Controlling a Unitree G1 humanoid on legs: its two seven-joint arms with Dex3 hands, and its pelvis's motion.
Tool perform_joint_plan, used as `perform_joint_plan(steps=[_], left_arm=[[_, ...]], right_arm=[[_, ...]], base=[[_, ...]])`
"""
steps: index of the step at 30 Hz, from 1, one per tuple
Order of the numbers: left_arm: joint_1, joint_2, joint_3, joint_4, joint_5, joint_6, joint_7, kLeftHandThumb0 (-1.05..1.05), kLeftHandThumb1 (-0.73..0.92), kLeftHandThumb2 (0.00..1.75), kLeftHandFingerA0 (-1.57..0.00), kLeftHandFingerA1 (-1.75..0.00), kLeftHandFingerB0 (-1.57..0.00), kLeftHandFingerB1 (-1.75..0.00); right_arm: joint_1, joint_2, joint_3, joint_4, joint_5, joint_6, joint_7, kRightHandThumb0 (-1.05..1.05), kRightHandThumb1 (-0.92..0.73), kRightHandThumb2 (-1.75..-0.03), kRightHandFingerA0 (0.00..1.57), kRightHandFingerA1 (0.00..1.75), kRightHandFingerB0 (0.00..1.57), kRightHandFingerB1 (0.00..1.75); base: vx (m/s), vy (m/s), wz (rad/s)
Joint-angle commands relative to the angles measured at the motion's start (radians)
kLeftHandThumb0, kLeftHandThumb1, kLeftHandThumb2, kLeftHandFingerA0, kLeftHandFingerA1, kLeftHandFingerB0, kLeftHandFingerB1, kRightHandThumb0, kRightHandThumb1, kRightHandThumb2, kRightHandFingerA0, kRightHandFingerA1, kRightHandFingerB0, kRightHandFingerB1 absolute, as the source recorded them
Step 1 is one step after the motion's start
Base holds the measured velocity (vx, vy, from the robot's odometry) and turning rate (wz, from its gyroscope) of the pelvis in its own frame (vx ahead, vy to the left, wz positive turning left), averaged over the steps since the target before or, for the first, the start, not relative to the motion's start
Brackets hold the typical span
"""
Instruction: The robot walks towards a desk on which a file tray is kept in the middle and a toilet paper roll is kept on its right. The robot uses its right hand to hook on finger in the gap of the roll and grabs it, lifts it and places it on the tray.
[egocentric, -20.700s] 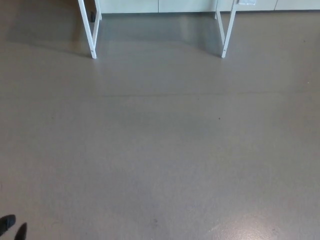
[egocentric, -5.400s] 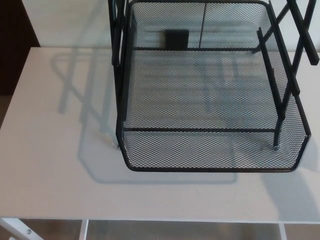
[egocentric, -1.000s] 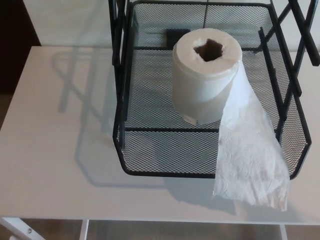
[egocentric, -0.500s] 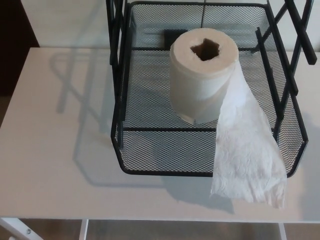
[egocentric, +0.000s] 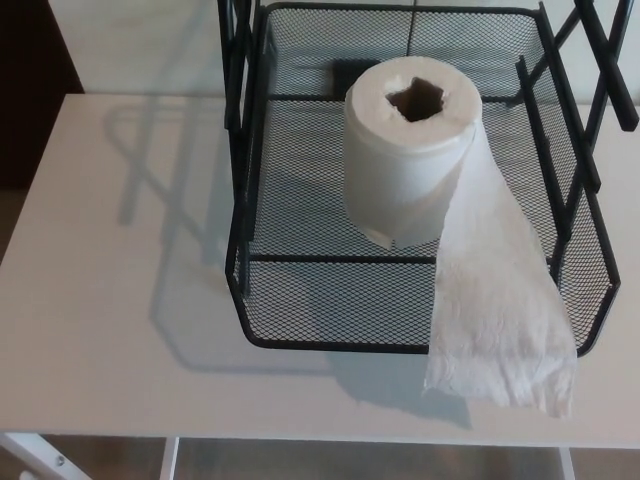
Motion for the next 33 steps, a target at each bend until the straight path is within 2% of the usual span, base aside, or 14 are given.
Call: perform_joint_plan(steps=[1,2,3,4,5,6,7,8,16,18,22,29,33], left_arm=[[-0.022,0.011,-0.006,0.048,0.015,0.006,0.003,-0.69,0.92,0.68,-0.44,-0.59,-0.43,-0.46],[-0.016,0.008,0.001,0.033,0.006,0.020,0.003,-0.76,0.75,0.87,-0.48,-0.70,-0.41,-0.53],[-0.016,0.007,0.003,0.031,0.004,0.026,0.004,-0.76,0.76,0.87,-0.48,-0.68,-0.41,-0.52],[-0.015,0.002,0.012,0.036,-0.006,0.022,0.001,-0.70,0.91,0.67,-0.47,-0.59,-0.45,-0.47],[-0.015,0.001,0.013,0.036,-0.008,0.021,0.000,-0.70,0.91,0.67,-0.47,-0.59,-0.45,-0.47],[-0.016,0.000,0.015,0.035,-0.010,0.030,0.003,-0.76,0.76,0.82,-0.45,-0.60,-0.42,-0.50],[-0.018,-0.001,0.018,0.034,-0.013,0.043,0.007,-0.76,0.76,0.82,-0.45,-0.60,-0.42,-0.50],[-0.024,-0.003,0.021,0.046,-0.011,0.038,0.025,-0.72,0.89,0.67,-0.48,-0.60,-0.49,-0.48],[-0.015,-0.003,0.017,0.008,-0.011,0.047,0.016,-0.67,0.92,0.69,-0.43,-0.56,-0.42,-0.47],[-0.016,0.000,0.011,0.033,0.000,0.001,0.013,-0.69,0.92,0.69,-0.45,-0.62,-0.44,-0.50],[-0.029,-0.003,0.026,0.022,-0.015,0.068,0.035,-0.71,0.89,0.67,-0.48,-0.57,-0.48,-0.46],[-0.031,0.001,0.012,0.053,0.002,0.016,0.023,-0.73,0.92,0.67,-0.47,-0.64,-0.47,-0.50],[-0.016,-0.001,0.021,-0.007,-0.013,0.057,0.019,-0.66,0.92,0.68,-0.45,-0.53,-0.43,-0.44]], right_arm=[[0.246,0.006,0.683,0.422,-0.682,0.304,-0.603,-0.68,-0.60,-0.60,0.26,0.47,0.41,0.45],[0.261,-0.003,0.718,0.400,-0.683,0.229,-0.607,-0.67,-0.61,-0.58,0.25,0.47,0.42,0.41],[0.261,0.047,0.629,0.404,-0.584,0.219,-0.725,-0.50,-0.48,-0.54,0.29,0.52,0.58,0.50],[0.291,0.117,0.450,0.396,-0.390,0.048,-0.841,-0.30,-0.76,-0.66,0.34,0.72,0.40,0.59],[0.294,0.122,0.437,0.396,-0.371,0.028,-0.851,-0.30,-0.76,-0.66,0.34,0.72,0.40,0.59],[0.285,0.114,0.458,0.405,-0.369,0.028,-0.801,-0.27,-0.84,-1.27,0.29,0.67,0.14,0.57],[0.273,0.102,0.487,0.416,-0.368,0.027,-0.722,-0.27,-0.84,-1.27,0.29,0.67,0.14,0.57],[0.331,0.079,0.731,0.404,-0.631,0.088,-0.959,-0.42,-0.63,-0.67,0.49,0.90,0.54,0.65],[0.304,0.069,0.784,0.431,-0.592,0.100,-0.990,-0.42,-0.63,-0.67,0.49,0.90,0.54,0.65],[0.294,0.068,0.798,0.440,-0.582,0.102,-0.998,-0.42,-0.63,-0.67,0.49,0.90,0.54,0.65],[0.286,0.065,0.822,0.454,-0.563,0.106,-1.013,-0.42,-0.63,-0.67,0.49,0.90,0.54,0.65],[0.272,0.059,0.863,0.480,-0.528,0.110,-1.040,-0.42,-0.63,-0.67,0.49,0.90,0.54,0.65],[0.250,0.054,0.886,0.492,-0.512,0.112,-1.050,-0.42,-0.63,-0.67,0.49,0.90,0.54,0.65]], base=[[0.00,0.000,0.00],[0.00,0.000,0.00],[0.00,0.000,0.00],[0.00,0.000,0.00],[0.00,0.000,0.00],[0.00,0.000,0.00],[0.00,0.000,0.00],[0.00,0.000,0.00],[0.00,0.000,0.00],[0.00,0.000,0.00],[0.00,0.000,0.00],[0.00,0.000,0.00],[0.00,0.000,0.00]])
